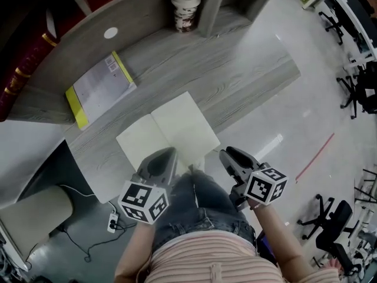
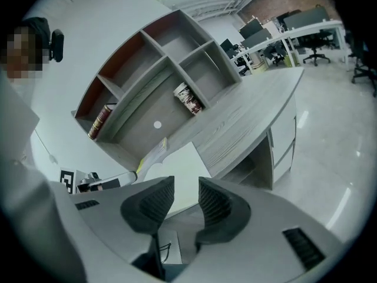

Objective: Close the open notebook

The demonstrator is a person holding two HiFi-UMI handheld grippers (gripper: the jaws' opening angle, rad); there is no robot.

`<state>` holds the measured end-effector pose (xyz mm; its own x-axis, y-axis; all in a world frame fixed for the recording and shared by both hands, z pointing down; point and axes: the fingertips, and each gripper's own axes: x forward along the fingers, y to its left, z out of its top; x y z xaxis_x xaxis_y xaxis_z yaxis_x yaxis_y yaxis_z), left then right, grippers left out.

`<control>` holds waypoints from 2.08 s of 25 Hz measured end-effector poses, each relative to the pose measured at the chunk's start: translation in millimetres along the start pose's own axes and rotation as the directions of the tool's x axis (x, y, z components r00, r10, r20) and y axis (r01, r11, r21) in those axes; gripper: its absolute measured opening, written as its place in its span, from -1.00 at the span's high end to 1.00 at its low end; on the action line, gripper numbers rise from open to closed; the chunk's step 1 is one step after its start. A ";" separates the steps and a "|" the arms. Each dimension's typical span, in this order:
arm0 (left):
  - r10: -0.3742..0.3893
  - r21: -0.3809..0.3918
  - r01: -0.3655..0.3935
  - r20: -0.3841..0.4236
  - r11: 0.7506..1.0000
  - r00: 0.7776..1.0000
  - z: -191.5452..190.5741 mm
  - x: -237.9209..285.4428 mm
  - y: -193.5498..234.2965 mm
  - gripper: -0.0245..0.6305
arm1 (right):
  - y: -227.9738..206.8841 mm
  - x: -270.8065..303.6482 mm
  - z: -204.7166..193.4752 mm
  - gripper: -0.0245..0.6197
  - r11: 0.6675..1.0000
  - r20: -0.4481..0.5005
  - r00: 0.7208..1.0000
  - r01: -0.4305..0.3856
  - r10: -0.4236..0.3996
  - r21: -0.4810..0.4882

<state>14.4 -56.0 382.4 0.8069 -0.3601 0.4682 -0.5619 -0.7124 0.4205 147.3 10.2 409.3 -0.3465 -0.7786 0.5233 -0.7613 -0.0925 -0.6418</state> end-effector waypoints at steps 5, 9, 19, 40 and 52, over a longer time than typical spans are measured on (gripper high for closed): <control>0.017 -0.007 -0.018 -0.033 1.000 0.999 -5.9 4.3 4.1 0.89 | -16.1 9.6 -4.8 0.50 0.994 -0.009 1.000 -0.023 0.024 0.106; 0.027 -0.013 -0.028 -0.064 1.000 0.998 -7.4 12.7 7.7 0.89 | -30.1 18.5 -10.4 0.50 0.986 -0.045 0.999 -0.021 0.029 0.165; 0.045 -0.039 -0.056 -0.238 0.998 0.970 -24.0 39.7 15.1 0.89 | -46.3 37.4 -18.8 0.44 0.969 -0.096 0.993 -0.038 0.063 0.245; 0.075 -0.048 -0.100 -0.380 0.994 0.922 -46.0 57.6 23.8 0.89 | -50.9 57.0 -30.1 0.38 0.917 -0.142 0.966 -0.150 0.216 0.370; 0.083 -0.064 -0.114 -0.366 0.991 0.927 -46.1 57.1 26.0 0.89 | -36.8 51.5 -17.9 0.78 0.923 -0.149 0.954 -0.202 0.261 0.327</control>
<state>37.5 -67.3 455.9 0.6346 -0.1728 0.7533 -0.6610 -0.6264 0.4132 147.6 -15.4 469.8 -0.6113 -0.6739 0.4149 -0.4539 -0.1309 -0.8814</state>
